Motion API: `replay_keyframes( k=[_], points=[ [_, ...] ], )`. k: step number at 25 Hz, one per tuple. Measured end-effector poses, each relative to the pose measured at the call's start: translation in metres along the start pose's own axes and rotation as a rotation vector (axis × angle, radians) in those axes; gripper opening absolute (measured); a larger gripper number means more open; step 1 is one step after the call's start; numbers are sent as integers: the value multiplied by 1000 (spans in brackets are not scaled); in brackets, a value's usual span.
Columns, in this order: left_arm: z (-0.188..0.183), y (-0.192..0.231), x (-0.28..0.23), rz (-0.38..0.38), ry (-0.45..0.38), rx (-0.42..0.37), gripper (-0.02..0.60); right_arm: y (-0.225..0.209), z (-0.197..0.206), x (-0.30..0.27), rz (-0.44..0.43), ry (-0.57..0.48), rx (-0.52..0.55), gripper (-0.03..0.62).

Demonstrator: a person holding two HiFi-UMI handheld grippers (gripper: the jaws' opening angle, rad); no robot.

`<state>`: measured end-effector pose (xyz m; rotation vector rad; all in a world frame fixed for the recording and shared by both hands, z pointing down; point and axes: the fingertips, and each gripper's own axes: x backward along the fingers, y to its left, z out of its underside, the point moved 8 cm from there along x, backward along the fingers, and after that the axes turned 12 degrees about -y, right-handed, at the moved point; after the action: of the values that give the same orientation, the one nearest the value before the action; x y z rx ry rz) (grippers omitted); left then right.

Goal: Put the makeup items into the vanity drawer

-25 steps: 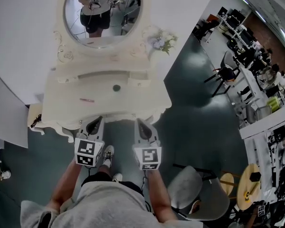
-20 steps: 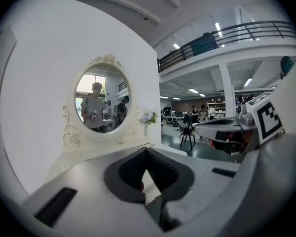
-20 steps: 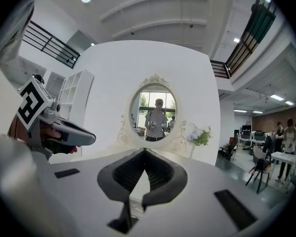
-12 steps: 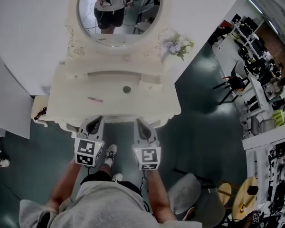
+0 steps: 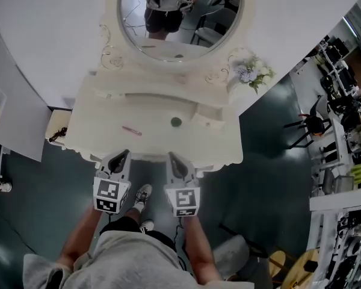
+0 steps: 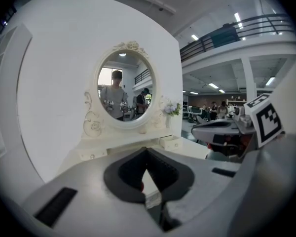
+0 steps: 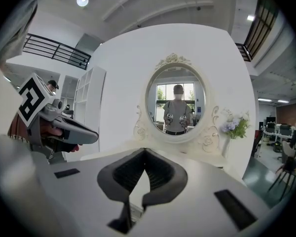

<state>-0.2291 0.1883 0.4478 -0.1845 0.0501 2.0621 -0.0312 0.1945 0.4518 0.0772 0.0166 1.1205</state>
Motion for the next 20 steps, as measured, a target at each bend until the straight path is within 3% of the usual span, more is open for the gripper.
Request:
replay_keyframes(
  k=[20],
  points=[
    [73, 90, -74, -167, 165, 109, 2, 19, 94, -154, -290, 179, -40, 12]
  ],
)
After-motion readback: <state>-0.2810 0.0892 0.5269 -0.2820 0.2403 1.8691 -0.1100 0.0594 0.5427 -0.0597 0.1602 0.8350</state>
